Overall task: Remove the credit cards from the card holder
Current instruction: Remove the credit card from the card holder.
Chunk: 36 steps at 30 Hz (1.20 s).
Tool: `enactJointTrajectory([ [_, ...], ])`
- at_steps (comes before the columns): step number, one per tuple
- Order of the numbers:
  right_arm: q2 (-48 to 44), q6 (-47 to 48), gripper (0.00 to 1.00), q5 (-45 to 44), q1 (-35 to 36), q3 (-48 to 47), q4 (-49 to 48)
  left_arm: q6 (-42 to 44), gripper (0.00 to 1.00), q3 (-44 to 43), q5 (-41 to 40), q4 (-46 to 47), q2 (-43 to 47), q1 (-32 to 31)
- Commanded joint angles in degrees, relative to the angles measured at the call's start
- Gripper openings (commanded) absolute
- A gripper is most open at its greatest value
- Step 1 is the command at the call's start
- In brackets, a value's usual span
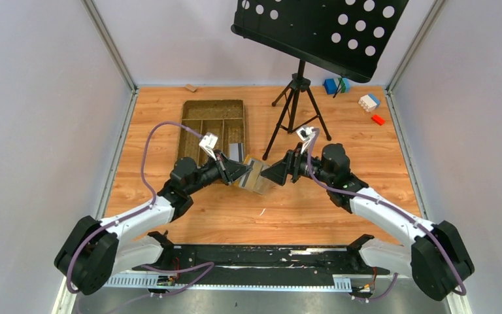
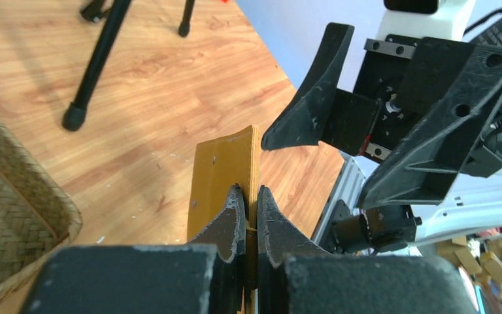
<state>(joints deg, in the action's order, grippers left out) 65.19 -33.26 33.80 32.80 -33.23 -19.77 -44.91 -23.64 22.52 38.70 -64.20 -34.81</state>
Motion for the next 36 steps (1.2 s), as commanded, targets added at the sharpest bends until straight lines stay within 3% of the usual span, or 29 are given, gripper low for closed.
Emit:
enactJointTrajectory([
  [1,-4.97,1.66,0.94,-8.26,-0.66,1.35,2.01,-0.88,0.0,1.57,-2.14,3.35,5.89,2.22],
  [2,-5.49,1.74,0.99,-9.56,-0.9,1.44,3.07,-1.23,0.0,1.92,-2.13,3.56,6.72,2.61],
  [5,-5.32,1.17,1.0,-11.69,-1.75,1.4,4.44,-2.83,0.0,3.08,-1.55,5.62,8.57,3.47],
  [16,0.66,-3.58,1.0,-4.09,-3.91,2.45,-2.41,-15.77,0.0,6.82,5.11,27.35,4.2,7.1],
  [25,7.01,-8.68,0.95,7.27,-3.79,5.51,-20.46,-23.5,0.0,8.14,7.6,43.28,-0.68,7.89],
  [28,6.01,-8.69,0.86,8.08,-3.42,6.29,-22.94,-24.79,0.0,7.99,8.03,45.48,-2.28,8.0],
  [32,4.21,-8.87,0.66,8.86,-3.01,6.95,-24.98,-24.75,0.0,8.22,7.82,45.71,-2.93,8.15],
  [36,2.83,-7.81,0.28,8.03,-2.92,5.82,-21.04,-23.16,0.0,8.74,6.67,43.98,-2.6,8.59],
])
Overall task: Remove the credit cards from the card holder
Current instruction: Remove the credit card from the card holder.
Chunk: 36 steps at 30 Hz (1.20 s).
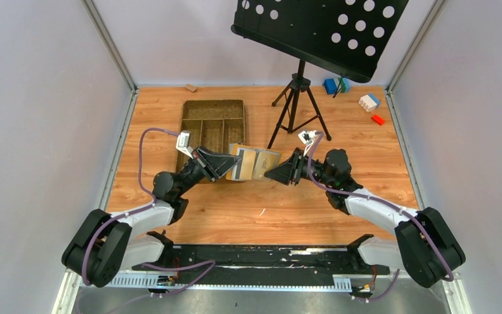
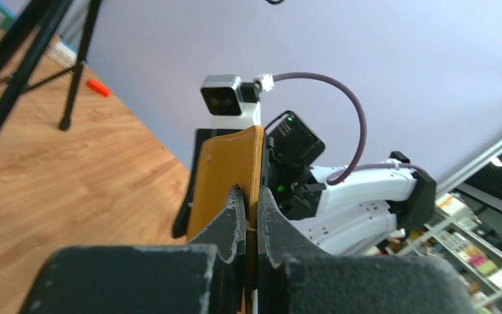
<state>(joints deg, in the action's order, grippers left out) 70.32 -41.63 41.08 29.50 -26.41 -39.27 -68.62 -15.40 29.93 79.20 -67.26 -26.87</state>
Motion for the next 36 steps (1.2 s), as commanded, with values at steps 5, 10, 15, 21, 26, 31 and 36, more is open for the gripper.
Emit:
enactJointTrajectory([
  [5,-2.76,4.6,0.0,-3.38,0.34,-6.63,13.45,6.92,0.06,0.52,-5.42,-9.88,1.6,0.68],
  [10,-0.12,10.75,0.0,-4.4,0.16,-16.95,34.73,12.31,0.46,-1.18,-5.12,-16.47,-0.27,0.69],
  [15,1.64,12.08,0.0,-2.19,-0.23,-20.46,40.5,11.45,0.61,-2.96,-0.68,-13.41,-6.72,0.59],
  [21,4.1,14.32,0.0,-0.34,-0.32,-24.73,48.21,12.68,0.71,-3.91,1.88,-14.43,-9.22,0.57],
  [26,6.05,16.05,0.0,-0.8,-0.39,-27.8,54.93,20.77,0.7,-5.98,-0.43,-27.96,-5.98,0.55],
  [31,6.06,16.25,0.0,-1.6,-0.4,-27.91,55.67,23.23,0.6,-6.51,0.45,-33.13,-4.57,0.59],
  [36,6.44,16.25,0.0,-0.53,-0.46,-27.75,55.08,25.69,0.52,-6.42,-0.01,-37.63,-2.15,0.59],
])
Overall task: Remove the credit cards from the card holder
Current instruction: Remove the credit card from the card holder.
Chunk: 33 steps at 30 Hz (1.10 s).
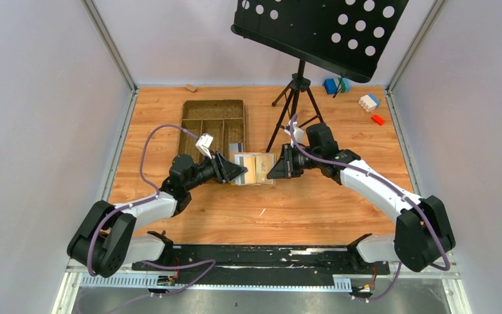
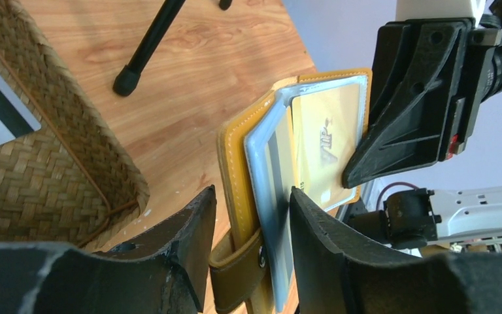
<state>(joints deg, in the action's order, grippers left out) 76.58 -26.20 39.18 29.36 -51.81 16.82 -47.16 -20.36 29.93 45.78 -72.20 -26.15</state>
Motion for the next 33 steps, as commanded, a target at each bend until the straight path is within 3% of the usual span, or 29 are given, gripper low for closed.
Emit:
enactJointTrajectory([
  [1,0.3,0.8,0.0,1.49,-0.28,-2.33,-1.14,4.38,0.52,-1.53,0.05,-4.74,3.05,-0.13],
  [15,1.38,1.26,0.0,2.74,-0.2,-2.33,-1.83,6.2,0.57,-1.3,0.55,-10.53,6.53,-0.13],
  [18,1.3,1.45,0.0,2.83,-0.25,-2.33,-1.84,6.15,0.48,-1.2,1.21,-10.26,6.44,-0.13],
  [26,1.36,1.75,0.0,2.55,-0.21,-1.97,-2.23,5.02,0.0,-0.69,3.46,-6.17,5.61,-0.08],
  [30,0.43,2.16,0.04,-0.91,-0.24,-1.34,-1.93,4.8,0.0,-0.12,2.9,-5.92,6.36,-0.13],
  [33,-0.74,2.59,0.14,-5.49,-0.22,-1.04,-0.91,4.56,0.0,0.75,1.75,-5.16,7.23,-0.13],
])
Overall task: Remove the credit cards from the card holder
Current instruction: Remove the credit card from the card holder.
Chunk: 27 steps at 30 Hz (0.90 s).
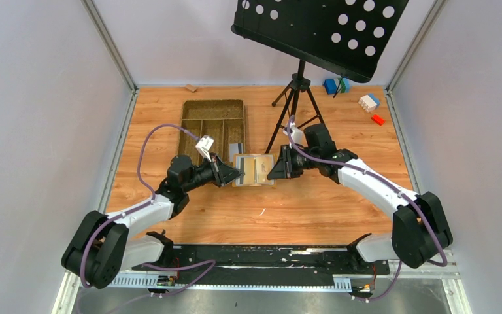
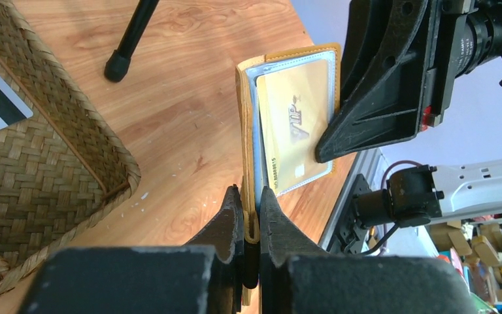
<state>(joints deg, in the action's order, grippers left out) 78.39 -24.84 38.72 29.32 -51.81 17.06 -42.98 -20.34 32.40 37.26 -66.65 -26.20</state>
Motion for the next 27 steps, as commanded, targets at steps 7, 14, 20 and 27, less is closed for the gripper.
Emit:
enactJointTrajectory([
  [7,-7.8,0.95,0.52,-12.5,-0.17,1.05,-1.34,-1.24,0.0,3.46,-3.06,7.22,2.88,-0.11],
  [14,-14.66,1.08,0.53,-14.27,-0.14,4.87,-6.2,-3.82,0.0,5.35,-3.5,12.79,1.9,-0.08],
  [20,-18.14,-0.68,0.52,-11.86,-0.15,10.02,-14.83,-4.34,0.0,5.65,-3.47,13.57,2.01,-0.08],
  [27,-16.49,-2.84,0.52,-6.66,0.02,15.66,-28.57,-5.22,0.0,5.75,-2.73,15.3,1.55,-0.08],
])
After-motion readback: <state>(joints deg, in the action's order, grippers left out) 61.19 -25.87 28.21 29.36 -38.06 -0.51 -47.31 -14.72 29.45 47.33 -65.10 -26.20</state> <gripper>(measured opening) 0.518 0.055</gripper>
